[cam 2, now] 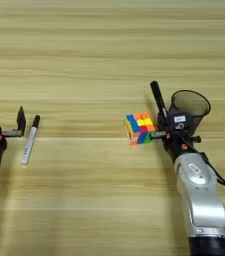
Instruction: Move the objects on the table
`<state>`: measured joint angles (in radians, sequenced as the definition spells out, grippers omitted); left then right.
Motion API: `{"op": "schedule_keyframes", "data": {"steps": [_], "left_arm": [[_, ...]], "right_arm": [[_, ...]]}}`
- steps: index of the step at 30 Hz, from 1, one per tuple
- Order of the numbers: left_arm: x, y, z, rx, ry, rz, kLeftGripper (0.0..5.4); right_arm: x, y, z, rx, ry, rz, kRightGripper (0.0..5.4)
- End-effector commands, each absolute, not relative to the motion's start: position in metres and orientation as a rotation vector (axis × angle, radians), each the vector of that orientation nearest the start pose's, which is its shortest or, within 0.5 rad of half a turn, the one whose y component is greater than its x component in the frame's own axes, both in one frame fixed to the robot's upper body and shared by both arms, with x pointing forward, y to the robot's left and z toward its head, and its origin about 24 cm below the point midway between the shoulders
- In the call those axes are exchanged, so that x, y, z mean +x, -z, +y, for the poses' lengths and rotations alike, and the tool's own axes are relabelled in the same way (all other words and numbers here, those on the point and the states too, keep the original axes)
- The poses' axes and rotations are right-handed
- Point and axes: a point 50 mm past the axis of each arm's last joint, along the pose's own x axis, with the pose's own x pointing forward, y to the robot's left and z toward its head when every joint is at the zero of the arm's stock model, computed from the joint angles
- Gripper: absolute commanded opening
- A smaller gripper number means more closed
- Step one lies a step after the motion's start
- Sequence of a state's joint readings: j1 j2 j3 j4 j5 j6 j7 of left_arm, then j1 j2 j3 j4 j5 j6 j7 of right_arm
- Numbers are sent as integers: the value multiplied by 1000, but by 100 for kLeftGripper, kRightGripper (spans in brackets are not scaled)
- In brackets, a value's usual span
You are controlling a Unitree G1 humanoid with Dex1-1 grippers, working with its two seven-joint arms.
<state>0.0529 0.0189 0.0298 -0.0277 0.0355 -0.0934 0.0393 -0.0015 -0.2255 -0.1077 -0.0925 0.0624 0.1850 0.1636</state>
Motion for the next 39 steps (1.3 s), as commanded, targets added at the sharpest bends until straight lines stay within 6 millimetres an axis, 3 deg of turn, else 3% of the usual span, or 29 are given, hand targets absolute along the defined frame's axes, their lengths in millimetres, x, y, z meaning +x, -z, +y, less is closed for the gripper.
{"op": "schedule_keyframes", "data": {"steps": [1, 39], "left_arm": [[243, -45, 164, 61, -79, -64, 540], [244, -47, 163, 55, -78, -70, 540]], "right_arm": [[255, -55, -207, -167, -70, 108, 87], [261, -32, -214, -119, -101, 288, 87]]}}
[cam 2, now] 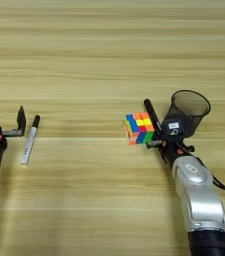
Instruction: Move the objects on the table
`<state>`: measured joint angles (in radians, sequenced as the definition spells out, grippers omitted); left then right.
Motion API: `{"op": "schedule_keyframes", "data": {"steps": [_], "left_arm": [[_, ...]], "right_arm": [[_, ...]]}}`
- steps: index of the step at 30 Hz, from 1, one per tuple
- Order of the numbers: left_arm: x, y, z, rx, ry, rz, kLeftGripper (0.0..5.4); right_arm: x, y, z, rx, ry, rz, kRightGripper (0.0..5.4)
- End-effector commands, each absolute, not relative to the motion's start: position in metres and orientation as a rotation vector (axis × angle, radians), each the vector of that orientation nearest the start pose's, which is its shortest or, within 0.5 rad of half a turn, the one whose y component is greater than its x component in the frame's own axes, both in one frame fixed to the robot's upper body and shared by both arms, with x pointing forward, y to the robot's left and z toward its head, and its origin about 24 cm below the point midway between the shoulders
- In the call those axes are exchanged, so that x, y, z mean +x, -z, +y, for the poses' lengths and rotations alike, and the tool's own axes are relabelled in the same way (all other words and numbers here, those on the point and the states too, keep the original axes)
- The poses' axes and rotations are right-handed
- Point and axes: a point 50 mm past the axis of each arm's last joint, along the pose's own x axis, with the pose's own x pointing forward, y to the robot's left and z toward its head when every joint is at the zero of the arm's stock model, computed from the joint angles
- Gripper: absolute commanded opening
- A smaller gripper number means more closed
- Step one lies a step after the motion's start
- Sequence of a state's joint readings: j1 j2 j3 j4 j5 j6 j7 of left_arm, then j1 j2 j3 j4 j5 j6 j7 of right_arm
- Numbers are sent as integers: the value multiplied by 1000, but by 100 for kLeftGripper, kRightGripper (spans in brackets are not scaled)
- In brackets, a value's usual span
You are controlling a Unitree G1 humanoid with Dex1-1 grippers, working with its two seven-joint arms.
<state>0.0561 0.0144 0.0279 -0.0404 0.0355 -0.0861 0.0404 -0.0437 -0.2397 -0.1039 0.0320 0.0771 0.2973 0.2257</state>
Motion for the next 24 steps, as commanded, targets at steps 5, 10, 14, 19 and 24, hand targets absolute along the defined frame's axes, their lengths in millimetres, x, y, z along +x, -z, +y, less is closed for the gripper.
{"op": "schedule_keyframes", "data": {"steps": [5, 10, 14, 19, 24], "left_arm": [[244, -47, 163, 55, -77, -70, 540], [244, -47, 163, 55, -77, -70, 540], [244, -47, 163, 55, -77, -70, 540], [244, -47, 162, 55, -76, -71, 540], [243, -48, 162, 55, -76, -71, 540]], "right_arm": [[262, -31, -214, -121, -99, 290, 157], [262, -32, -214, -120, -94, 286, 214], [262, -32, -214, -121, -93, 281, 255], [262, -33, -214, -121, -93, 277, 305], [262, -34, -213, -123, -96, 267, 360]]}}
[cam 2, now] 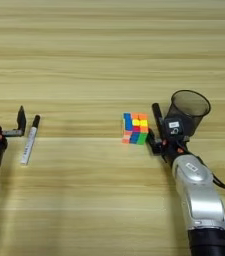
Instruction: Move the objects on the table
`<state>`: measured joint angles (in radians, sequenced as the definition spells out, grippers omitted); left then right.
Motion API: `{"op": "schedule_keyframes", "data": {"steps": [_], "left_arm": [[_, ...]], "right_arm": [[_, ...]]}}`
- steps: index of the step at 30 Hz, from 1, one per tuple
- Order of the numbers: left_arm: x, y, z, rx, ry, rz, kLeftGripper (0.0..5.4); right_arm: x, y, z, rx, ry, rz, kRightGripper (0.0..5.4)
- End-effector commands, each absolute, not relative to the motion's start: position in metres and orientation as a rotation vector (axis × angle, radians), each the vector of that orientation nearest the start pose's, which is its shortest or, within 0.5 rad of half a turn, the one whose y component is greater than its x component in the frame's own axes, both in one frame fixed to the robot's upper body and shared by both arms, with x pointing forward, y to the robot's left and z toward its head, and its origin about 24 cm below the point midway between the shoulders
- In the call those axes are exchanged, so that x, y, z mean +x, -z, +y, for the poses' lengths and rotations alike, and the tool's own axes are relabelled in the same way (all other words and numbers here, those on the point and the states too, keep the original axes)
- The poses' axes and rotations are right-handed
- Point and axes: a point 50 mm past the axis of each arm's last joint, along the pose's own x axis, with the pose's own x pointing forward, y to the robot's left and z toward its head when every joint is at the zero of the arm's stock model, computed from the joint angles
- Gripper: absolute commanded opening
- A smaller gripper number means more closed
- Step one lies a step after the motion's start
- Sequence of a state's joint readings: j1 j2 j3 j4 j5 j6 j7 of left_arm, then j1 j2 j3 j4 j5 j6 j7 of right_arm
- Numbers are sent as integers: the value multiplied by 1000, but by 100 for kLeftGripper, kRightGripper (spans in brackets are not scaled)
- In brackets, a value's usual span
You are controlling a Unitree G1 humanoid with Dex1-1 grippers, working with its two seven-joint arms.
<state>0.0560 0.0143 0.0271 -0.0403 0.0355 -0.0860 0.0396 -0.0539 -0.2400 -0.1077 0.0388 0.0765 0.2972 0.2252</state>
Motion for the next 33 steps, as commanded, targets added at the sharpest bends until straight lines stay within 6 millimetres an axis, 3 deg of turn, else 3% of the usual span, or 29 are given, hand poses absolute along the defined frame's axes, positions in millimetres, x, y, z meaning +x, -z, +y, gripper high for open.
{"op": "schedule_keyframes", "data": {"steps": [1, 17, 33], "left_arm": [[243, -48, 162, 55, -76, -71, 540], [243, -48, 162, 57, -74, -71, 540], [243, -48, 159, 56, -72, -70, 540]], "right_arm": [[262, -34, -213, -124, -97, 264, 365], [269, -38, -207, -150, -119, 223, 537], [275, -26, -186, -166, -277, 243, 537]]}}
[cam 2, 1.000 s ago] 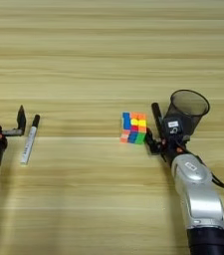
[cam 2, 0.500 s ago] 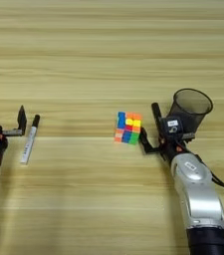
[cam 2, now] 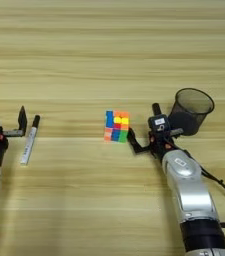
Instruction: Move the objects on the table
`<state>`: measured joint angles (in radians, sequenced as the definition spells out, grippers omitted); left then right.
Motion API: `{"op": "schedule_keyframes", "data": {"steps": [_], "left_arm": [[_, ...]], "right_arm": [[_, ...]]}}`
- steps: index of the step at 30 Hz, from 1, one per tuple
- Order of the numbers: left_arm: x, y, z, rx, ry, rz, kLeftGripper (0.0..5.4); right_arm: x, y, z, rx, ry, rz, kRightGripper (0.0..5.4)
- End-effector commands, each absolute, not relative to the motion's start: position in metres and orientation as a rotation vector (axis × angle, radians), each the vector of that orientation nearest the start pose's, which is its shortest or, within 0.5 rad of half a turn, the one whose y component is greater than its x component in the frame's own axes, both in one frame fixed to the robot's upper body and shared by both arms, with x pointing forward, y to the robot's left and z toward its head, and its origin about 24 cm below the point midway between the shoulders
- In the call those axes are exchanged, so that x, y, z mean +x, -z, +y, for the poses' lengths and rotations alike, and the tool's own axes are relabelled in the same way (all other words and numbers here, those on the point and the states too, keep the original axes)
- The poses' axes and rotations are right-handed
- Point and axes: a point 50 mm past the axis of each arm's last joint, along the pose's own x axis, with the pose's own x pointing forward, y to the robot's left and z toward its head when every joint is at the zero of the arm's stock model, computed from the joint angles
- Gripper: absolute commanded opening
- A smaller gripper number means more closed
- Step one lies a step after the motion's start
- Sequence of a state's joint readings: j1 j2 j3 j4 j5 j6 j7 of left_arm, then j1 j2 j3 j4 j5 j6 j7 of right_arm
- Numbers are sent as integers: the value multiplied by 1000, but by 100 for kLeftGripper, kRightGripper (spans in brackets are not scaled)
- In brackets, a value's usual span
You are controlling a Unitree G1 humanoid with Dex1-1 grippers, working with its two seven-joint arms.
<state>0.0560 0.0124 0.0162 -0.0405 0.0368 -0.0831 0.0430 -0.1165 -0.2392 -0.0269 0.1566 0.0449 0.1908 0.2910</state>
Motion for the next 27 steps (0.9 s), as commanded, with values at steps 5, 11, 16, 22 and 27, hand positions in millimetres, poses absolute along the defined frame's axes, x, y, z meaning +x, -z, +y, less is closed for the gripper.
{"op": "schedule_keyframes", "data": {"steps": [5, 11, 16, 22, 27], "left_arm": [[243, -48, 159, 56, -71, -70, 540], [244, -47, 159, 57, -69, -68, 540], [244, -47, 159, 59, -67, -66, 540], [244, -46, 159, 63, -68, -56, 540], [243, -41, 159, 85, -64, -23, 540]], "right_arm": [[274, -29, -178, -165, -329, 203, 537], [271, -32, -169, -176, -387, 149, 537], [268, -35, -162, -174, -429, 121, 537], [268, -36, -163, -176, -418, 106, 537], [272, -41, -175, -168, -337, 82, 537]]}}
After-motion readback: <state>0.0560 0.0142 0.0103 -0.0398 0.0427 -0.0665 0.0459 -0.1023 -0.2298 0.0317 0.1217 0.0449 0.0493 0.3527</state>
